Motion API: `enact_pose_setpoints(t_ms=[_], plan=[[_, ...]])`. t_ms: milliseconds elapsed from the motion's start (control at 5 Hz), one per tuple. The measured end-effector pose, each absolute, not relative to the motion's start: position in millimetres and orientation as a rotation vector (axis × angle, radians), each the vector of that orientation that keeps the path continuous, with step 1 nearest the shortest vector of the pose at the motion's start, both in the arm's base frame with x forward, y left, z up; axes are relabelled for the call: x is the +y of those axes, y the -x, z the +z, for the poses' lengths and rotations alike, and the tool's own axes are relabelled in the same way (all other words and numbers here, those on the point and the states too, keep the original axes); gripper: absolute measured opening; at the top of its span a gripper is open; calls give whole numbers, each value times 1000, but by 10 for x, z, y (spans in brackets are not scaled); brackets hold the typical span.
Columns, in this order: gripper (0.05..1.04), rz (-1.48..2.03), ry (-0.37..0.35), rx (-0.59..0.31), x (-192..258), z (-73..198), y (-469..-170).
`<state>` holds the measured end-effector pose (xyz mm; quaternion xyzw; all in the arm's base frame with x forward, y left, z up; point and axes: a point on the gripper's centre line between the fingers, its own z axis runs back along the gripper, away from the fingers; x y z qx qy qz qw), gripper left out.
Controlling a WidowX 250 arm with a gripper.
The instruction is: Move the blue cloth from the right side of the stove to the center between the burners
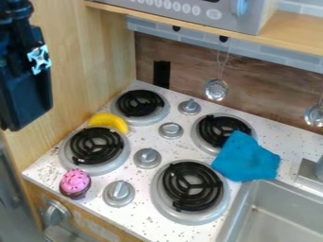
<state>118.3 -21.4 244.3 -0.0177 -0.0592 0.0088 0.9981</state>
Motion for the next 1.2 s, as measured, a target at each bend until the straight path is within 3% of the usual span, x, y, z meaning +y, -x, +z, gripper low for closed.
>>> enact_pose_setpoints(t_ms=[800, 1000, 1200], plan=[[1001, -11, 39, -123, -225, 2394, -1200], [1001, -241, 84, -226, -137, 1948, -1644], [1001, -151, 23, -407, -56, 1544, -2104]])
